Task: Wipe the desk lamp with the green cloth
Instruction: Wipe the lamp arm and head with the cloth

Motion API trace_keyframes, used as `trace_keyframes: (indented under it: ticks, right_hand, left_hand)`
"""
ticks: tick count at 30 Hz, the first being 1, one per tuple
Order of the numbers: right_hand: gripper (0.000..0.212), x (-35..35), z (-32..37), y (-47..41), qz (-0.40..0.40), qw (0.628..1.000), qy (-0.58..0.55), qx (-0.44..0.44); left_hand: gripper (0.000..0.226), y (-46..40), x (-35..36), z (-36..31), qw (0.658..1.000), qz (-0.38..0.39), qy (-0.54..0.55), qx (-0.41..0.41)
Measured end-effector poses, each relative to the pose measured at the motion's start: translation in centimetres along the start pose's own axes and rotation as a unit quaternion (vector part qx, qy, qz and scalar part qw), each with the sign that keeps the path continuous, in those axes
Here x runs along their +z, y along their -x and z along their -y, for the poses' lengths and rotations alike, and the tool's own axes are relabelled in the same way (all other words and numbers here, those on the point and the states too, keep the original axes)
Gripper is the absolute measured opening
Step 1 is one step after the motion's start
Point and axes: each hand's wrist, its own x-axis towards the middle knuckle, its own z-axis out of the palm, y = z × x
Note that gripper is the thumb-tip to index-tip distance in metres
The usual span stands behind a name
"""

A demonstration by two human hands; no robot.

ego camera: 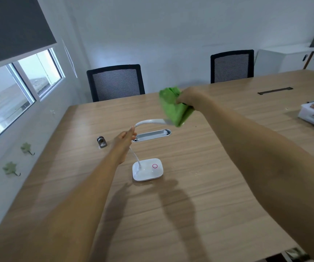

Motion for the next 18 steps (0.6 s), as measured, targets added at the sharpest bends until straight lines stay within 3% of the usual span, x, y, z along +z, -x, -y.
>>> trace_keyframes:
  ticks: [2, 5, 8, 11, 13, 15, 18]
  right_hand:
    - [0.045, 1.2, 1.2, 0.9, 0.097, 0.981, -0.166, 0.028]
    - [0.032, 2.9, 0.2, 1.1, 0.174, 0.967, -0.171, 0.075]
    - [0.016, 2.3, -2.1, 0.9, 0.115, 0.980, -0.119, 0.107]
    - [0.027, 0.5, -3.3, 0.5, 0.053, 0.988, -0.093, 0.110]
    - [0.033, -0.4, -2.7, 0.6, 0.052, 0.988, -0.108, 0.093]
    - [0.038, -0.4, -1.6, 0.8, 0.080, 0.973, -0.187, 0.111]
    - [0.038, 1.0, -0.1, 1.2, 0.141, 0.921, -0.333, 0.142]
  left_hand:
    - [0.032, -0.1, -0.1, 0.0, 1.000, -0.001, 0.001, 0.002]
    - [0.030, 0.0, -0.2, -0.1, 1.000, 0.005, -0.002, -0.001]
    - [0.030, 0.0, -0.1, -0.2, 1.000, 0.021, -0.008, -0.008]
    - [0.031, 0.0, 0.0, -0.3, 1.000, 0.019, -0.009, -0.008]
    - [0.031, -0.1, 0.0, -0.3, 1.000, 0.016, -0.003, -0.008]
    - [0.032, -0.2, -0.1, -0.2, 1.000, 0.019, -0.003, -0.010]
    - [0.032, -0.2, 0.0, -0.3, 1.000, 0.020, -0.001, -0.005]
